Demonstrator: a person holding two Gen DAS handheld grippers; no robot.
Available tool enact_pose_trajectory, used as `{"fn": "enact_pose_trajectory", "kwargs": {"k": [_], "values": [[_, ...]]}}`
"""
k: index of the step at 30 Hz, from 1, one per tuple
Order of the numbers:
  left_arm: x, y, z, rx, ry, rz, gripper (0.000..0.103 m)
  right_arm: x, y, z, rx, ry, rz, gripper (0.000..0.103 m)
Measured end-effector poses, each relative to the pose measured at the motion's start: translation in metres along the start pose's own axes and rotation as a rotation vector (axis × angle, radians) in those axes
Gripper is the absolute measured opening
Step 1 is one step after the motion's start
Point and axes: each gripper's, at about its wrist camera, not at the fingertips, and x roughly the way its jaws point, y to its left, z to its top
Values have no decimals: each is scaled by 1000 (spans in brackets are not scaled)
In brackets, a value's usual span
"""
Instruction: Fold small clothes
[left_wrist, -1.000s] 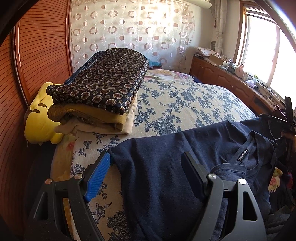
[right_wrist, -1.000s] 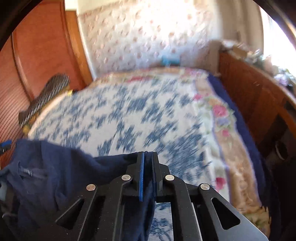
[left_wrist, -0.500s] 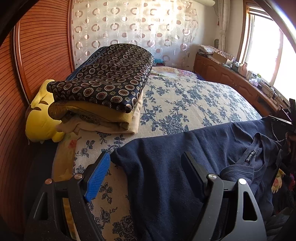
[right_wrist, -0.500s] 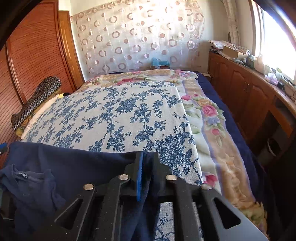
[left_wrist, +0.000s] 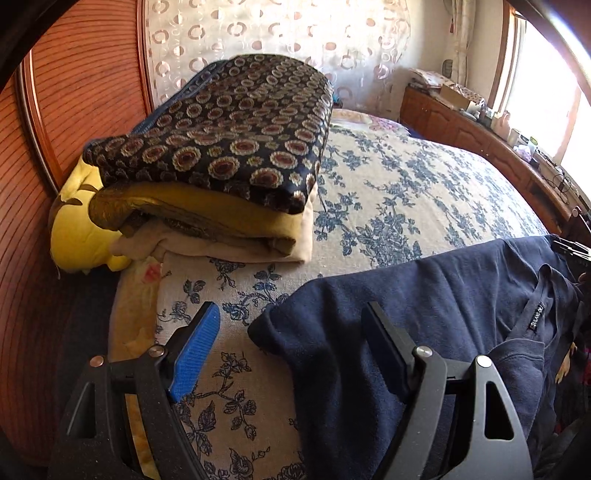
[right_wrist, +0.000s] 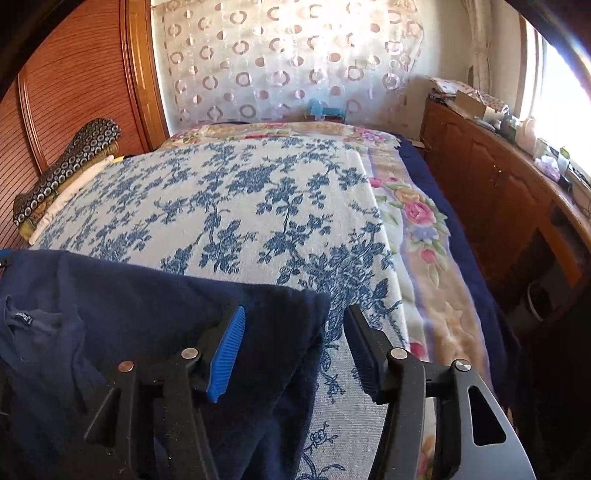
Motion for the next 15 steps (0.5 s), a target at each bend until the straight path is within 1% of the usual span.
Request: {"fn": "enact_pose_trajectory", "kwargs": {"k": [2, 3, 5, 8, 9, 13, 15], "values": [[3, 2, -1, -8, 10, -31, 79, 5, 1, 0, -10, 18, -6, 59], [5, 4, -2, -16, 13, -50, 75, 8, 1, 0, -15, 28, -18, 59], [7, 5, -3, -23, 18, -62, 71, 11, 1, 2, -14, 34, -9, 59], [9, 3, -5, -21, 20, -69, 58, 12, -2, 4, -4, 33, 7, 59], [9, 3, -5, -19, 15, -65, 56, 12, -2, 4, -5, 31, 9, 60], [9, 2, -8, -31, 8, -59, 55, 12, -2, 4, -9, 27, 11, 60], [9, -1, -9, -25, 6, -46, 55, 11, 0, 2, -15, 24, 27, 60]]}}
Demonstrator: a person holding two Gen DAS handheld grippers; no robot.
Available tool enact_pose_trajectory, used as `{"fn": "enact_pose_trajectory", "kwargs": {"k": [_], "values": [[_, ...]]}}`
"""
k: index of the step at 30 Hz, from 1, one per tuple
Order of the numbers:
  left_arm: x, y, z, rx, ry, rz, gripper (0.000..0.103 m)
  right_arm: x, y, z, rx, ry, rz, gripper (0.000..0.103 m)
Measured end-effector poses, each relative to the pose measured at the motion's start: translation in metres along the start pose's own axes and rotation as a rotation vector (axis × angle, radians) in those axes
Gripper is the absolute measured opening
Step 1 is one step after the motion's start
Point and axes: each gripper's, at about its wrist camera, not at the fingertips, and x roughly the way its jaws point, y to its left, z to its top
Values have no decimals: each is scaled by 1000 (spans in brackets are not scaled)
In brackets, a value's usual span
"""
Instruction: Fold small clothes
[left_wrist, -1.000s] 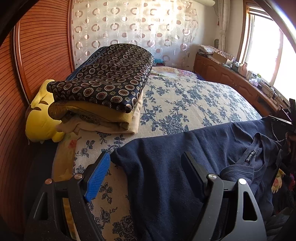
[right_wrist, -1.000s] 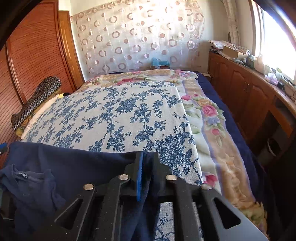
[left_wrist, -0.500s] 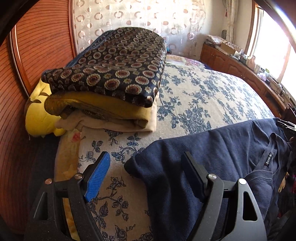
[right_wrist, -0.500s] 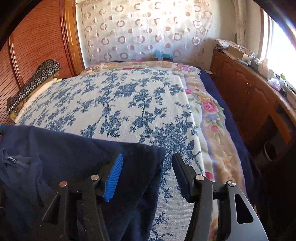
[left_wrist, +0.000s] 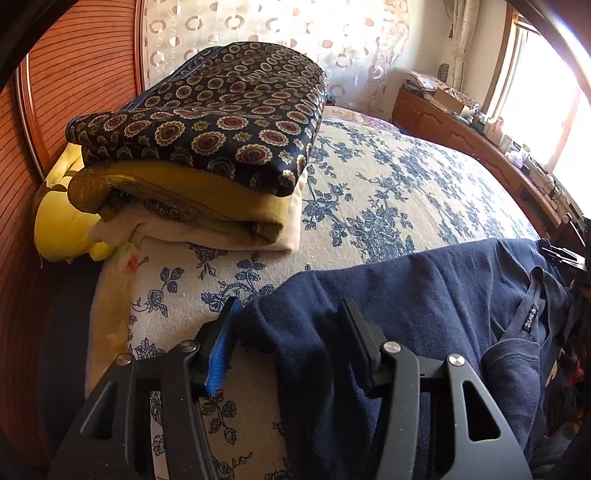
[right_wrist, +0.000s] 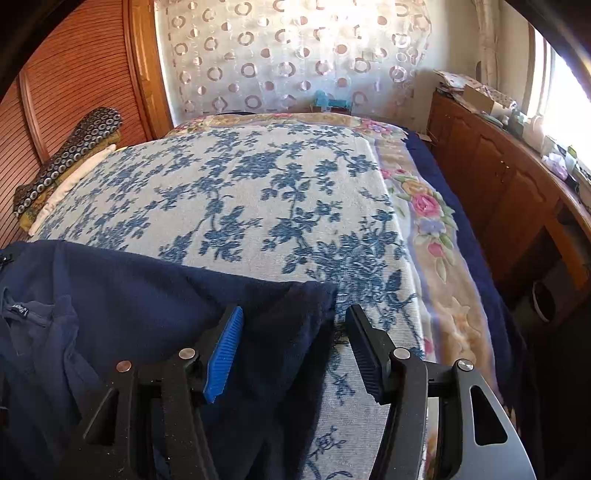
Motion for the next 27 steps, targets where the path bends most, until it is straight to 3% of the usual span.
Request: {"fn": "enact_pose_trajectory", "kwargs": {"k": [2, 3, 9, 10, 12, 16, 20, 24, 27], "values": [[0, -3, -1, 12, 4, 9, 52, -1, 3, -1, -16, -1, 18, 60], [-1, -4, -1, 17, 6, 13, 45, -2, 5, -3, -22, -1, 25, 60], [0, -13, -2, 42, 15, -11, 18, -8, 6, -7, -21, -7, 77, 26], [-1, -15, -3, 50, 14, -9, 16, -8, 6, -8, -14, -7, 87, 17], [-6, -20, -3, 58, -4, -23, 12, -10, 2, -9, 6, -2, 117, 11], [-35, -34, -2, 81, -73, -82, 12, -20, -1, -15, 42, -27, 144, 9], [-77, -48, 0, 110, -160, -124, 11, -57, -3, -23, 87, -127, 162, 9], [-107, -58, -3, 121, -239, -128, 11, -99, 1, -33, 84, -222, 168, 9], [-115, -60, -4, 115, -265, -124, 11, -115, 9, -40, 54, -234, 161, 9]]}}
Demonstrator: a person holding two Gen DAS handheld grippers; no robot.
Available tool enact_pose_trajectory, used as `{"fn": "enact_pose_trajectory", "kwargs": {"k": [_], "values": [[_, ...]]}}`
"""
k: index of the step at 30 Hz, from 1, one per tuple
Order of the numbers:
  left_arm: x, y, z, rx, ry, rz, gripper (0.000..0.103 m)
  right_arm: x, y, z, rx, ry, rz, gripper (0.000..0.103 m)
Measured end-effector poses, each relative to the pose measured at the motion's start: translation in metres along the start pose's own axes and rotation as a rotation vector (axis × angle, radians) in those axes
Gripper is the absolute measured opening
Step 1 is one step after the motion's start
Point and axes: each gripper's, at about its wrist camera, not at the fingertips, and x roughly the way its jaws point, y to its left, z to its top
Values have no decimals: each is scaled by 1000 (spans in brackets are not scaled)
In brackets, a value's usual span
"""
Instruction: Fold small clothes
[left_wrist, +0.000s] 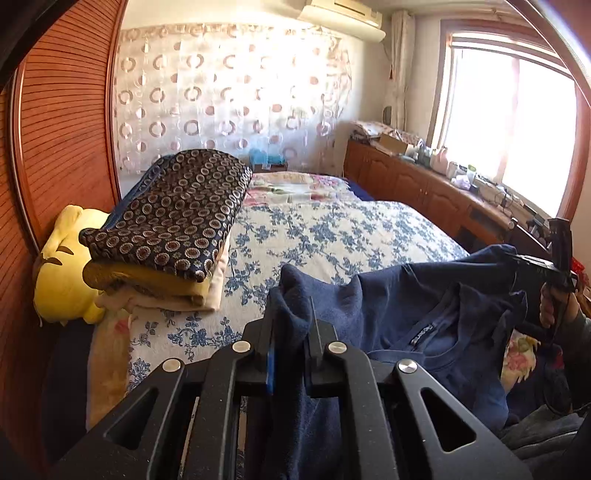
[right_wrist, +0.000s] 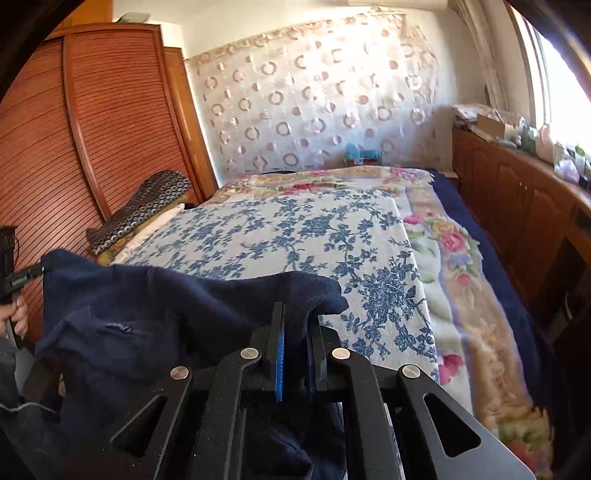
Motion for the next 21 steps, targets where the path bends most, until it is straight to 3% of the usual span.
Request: {"fn": "enact_pose_trajectory", "kwargs": {"k": [5, 12, 16, 18, 21], "values": [[-17, -4, 11, -4, -63, -20, 11, -17, 9, 0, -29, -3, -16, 8], [-80, -28, 41, 33, -219, -78, 10, -81, 30, 19, -92, -124, -21, 8], [-118, -30, 73, 28, -322, -110, 10, -134, 40, 37, -116, -228, -20, 8], [-130, -29, 99, 47, -369, -82, 10, -164, 45, 56, -137, -288, -19, 8], [-115, -25, 148, 74, -386, -37, 10, -189, 53, 101, -221, -359, -79, 8]]}}
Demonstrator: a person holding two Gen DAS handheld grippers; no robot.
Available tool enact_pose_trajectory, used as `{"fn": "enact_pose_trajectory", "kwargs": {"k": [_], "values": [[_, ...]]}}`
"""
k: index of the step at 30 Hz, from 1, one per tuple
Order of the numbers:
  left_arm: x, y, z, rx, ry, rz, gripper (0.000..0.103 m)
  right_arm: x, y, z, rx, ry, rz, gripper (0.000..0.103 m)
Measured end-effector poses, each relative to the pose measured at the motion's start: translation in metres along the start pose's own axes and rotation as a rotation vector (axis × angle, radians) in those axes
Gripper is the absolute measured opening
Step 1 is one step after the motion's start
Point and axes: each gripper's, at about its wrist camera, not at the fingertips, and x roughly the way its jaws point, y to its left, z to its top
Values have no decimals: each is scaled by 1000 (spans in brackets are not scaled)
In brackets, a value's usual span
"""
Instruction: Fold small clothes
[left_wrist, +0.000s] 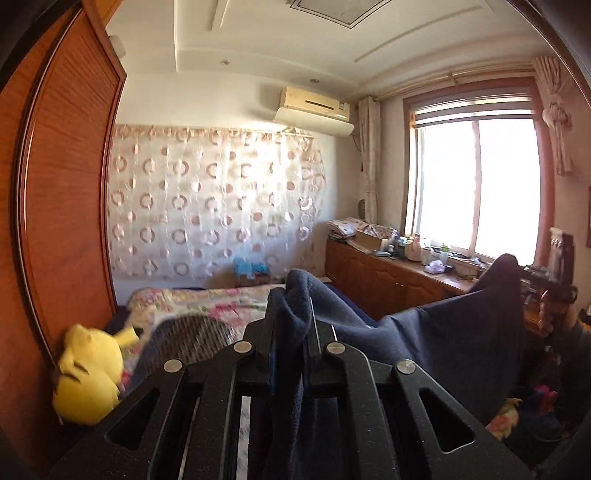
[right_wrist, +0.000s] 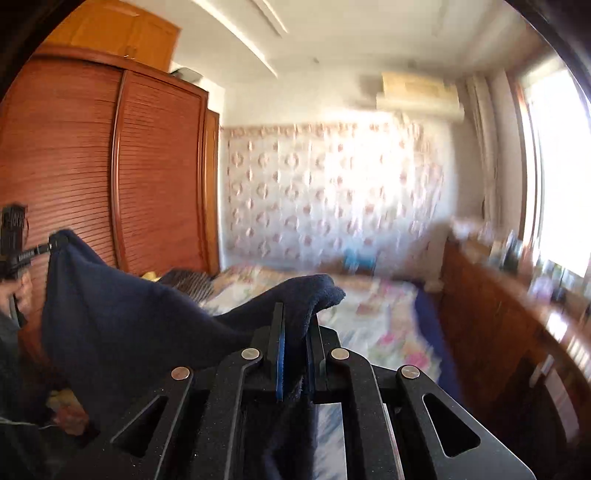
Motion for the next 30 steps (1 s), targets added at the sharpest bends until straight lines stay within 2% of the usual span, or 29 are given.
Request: {"fn": "enact_pose_trajectory", "kwargs": {"k": [2, 4, 5, 8, 10, 11, 12, 15, 19, 23, 30], "values": [[46, 7, 20, 30, 19, 71, 10, 23, -10, 36, -20, -1, -10, 8], [109, 14, 23, 72, 108, 100, 13, 70, -18, 59, -51, 43, -55, 8], [147, 23, 15, 69, 148, 120, 21, 101, -22, 64, -63, 73, -87, 8], [219, 46, -28, 22, 279, 98, 43, 206, -31, 43, -66, 272, -148, 25], [251, 60, -66, -24, 373, 115, 44, 269, -41, 4, -28, 420, -215, 29], [255, 59, -81, -30, 396, 108, 46, 290, -46, -17, 2, 483, -237, 29], [258, 63, -99, -39, 417, 93, 54, 302, -49, -35, 28, 514, -250, 29], [251, 55, -123, -33, 457, 80, 75, 318, -49, -84, 103, 570, -202, 29], [231, 37, -137, -19, 475, 53, 76, 317, -45, -119, 67, 613, -174, 29], [214, 29, -149, -11, 495, 48, 76, 303, -48, -132, 99, 586, -117, 29], [167, 22, -196, -26, 562, 38, 76, 262, -52, -165, 117, 547, -17, 30]]}}
